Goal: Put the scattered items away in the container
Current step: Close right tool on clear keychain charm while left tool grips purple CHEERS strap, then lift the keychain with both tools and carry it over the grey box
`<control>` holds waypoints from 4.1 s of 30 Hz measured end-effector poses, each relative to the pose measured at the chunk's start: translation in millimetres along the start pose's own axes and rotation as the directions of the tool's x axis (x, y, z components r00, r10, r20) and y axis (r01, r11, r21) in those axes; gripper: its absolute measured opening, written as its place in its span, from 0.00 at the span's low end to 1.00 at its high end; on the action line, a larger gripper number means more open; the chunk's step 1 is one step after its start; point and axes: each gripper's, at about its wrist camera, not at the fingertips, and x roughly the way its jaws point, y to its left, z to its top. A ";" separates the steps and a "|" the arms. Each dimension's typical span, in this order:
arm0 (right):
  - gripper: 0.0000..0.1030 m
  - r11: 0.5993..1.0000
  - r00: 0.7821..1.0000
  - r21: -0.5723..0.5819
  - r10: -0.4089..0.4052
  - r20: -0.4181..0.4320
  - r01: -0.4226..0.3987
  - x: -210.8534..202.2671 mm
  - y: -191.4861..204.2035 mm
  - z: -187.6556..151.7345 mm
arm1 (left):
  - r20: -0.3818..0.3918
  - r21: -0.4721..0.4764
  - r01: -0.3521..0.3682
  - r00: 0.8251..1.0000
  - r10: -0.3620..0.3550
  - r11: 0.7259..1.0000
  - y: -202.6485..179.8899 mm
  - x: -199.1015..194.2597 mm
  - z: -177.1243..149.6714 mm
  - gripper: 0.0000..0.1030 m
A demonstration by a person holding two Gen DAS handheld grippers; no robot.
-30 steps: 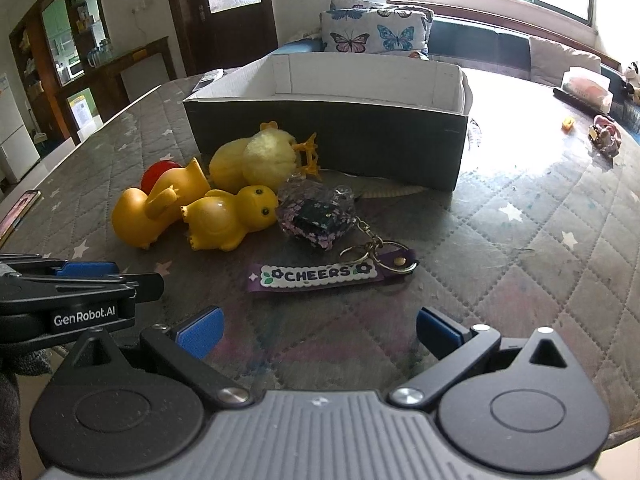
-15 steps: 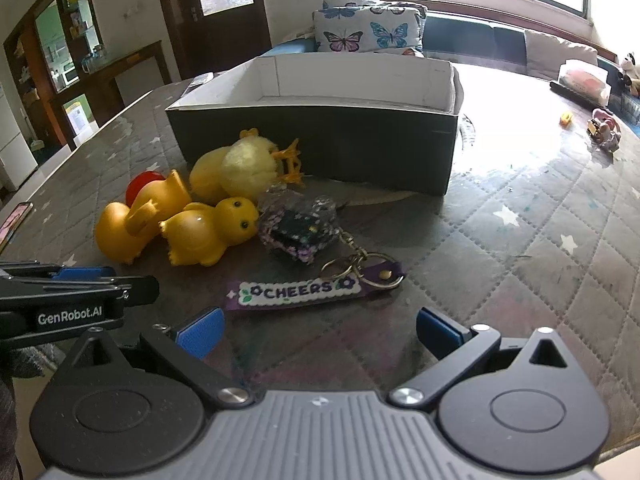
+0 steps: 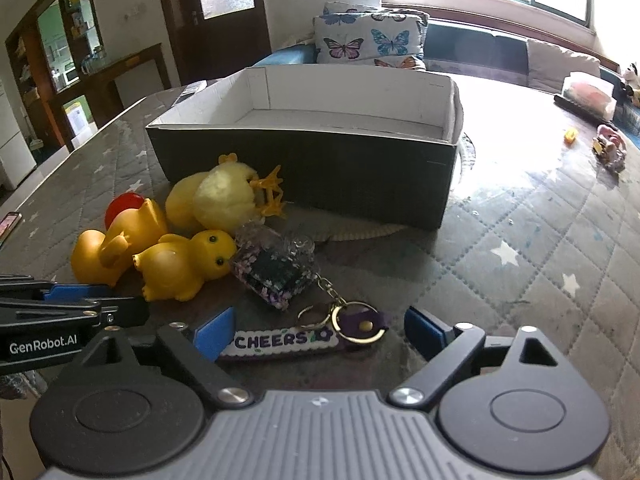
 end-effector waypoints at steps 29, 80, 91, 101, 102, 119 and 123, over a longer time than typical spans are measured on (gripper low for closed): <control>0.30 0.996 0.999 -0.082 0.041 -0.012 -0.042 -20.9 -10.3 -12.1 | -0.014 0.018 0.097 0.995 -0.097 0.995 -15.6 -10.7 3.4 0.37; 0.46 0.994 0.995 -0.042 0.099 0.025 -0.098 -7.9 -19.6 -5.5 | -0.006 0.094 0.248 0.969 -0.248 0.964 -26.6 3.1 2.8 0.11; 0.46 0.996 0.995 -0.012 0.088 0.042 -0.088 -8.8 -25.8 -4.4 | 0.032 0.105 0.244 0.968 -0.249 0.964 -28.4 -3.2 9.6 0.10; 0.47 0.997 0.997 -0.028 0.073 0.040 -0.072 -5.7 -24.9 -3.0 | 0.059 0.132 0.232 0.969 -0.242 0.964 -32.6 -5.3 19.3 0.09; 0.47 0.997 0.997 -0.033 0.072 0.040 -0.071 -4.5 -24.4 -2.5 | 0.064 0.135 0.231 0.968 -0.242 0.963 -32.9 -5.7 20.8 0.09; 0.45 0.994 0.980 -0.040 0.105 0.172 -0.100 -37.4 -22.8 37.0 | 0.176 0.180 0.241 0.946 -0.273 0.954 -36.7 -32.9 64.0 0.09; 0.45 0.995 0.975 -0.041 0.101 0.198 -0.095 -40.6 -23.9 52.1 | 0.194 0.195 0.236 0.942 -0.274 0.952 -40.7 -36.3 79.4 0.09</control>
